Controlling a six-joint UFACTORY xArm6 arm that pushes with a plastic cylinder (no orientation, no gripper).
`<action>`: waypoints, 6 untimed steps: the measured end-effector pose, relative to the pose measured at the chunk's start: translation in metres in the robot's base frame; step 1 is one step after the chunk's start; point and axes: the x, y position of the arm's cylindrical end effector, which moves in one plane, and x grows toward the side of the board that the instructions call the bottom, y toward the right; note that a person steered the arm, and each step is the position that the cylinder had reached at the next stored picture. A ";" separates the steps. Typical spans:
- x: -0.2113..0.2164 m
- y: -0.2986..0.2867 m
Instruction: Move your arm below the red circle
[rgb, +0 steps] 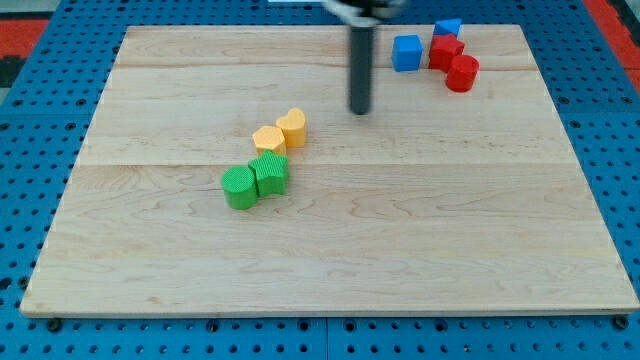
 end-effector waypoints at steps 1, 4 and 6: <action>0.001 0.012; 0.020 0.041; -0.010 0.132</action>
